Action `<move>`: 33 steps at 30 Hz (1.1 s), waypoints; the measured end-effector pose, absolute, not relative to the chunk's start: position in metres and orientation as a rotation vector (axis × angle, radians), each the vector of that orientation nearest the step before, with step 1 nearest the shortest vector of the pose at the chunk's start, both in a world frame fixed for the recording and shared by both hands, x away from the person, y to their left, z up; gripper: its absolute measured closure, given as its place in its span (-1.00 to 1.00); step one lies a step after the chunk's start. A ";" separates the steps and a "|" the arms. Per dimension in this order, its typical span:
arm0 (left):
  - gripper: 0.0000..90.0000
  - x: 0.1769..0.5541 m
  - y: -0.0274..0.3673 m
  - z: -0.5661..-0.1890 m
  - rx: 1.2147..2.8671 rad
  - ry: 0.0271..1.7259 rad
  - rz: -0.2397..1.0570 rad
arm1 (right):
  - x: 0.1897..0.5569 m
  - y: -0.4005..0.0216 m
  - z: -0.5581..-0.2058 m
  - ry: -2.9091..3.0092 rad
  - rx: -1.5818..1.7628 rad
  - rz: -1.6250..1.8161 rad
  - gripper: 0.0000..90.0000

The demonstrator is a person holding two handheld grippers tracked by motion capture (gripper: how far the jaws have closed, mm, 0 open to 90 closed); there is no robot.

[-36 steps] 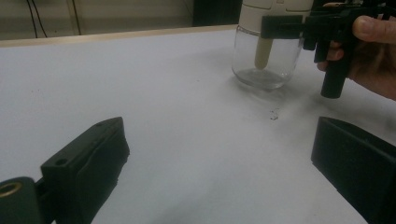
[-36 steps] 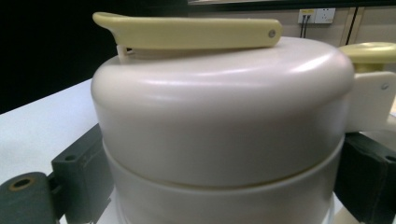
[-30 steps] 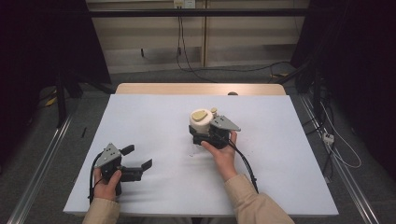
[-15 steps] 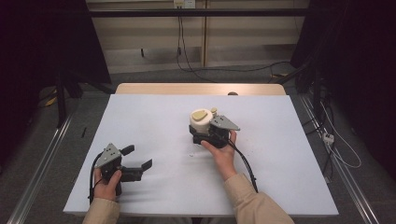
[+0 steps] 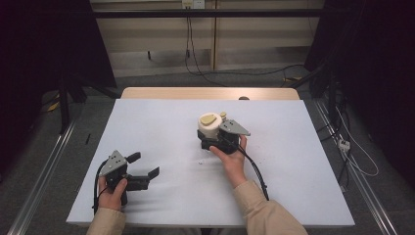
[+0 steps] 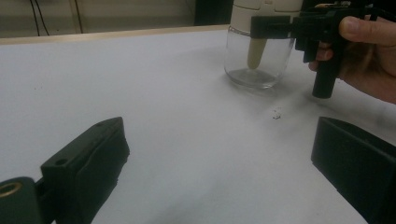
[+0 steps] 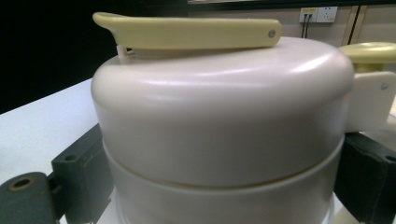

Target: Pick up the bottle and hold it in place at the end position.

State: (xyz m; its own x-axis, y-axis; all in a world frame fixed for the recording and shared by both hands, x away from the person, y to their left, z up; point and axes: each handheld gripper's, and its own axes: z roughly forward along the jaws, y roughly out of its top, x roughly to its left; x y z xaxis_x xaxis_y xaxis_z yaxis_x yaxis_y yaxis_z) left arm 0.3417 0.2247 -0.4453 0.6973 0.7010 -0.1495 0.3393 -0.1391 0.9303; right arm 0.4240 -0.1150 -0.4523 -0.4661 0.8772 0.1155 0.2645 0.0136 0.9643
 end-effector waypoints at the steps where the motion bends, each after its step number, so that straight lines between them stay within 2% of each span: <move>1: -0.93 0.342 0.225 -0.445 1.742 0.835 0.387 | 0.424 -0.115 -0.453 1.759 1.170 1.480 -0.85; 33: -0.93 0.341 0.227 -0.445 1.733 0.839 0.395 | 0.427 -0.105 -0.453 1.782 1.136 1.477 -0.84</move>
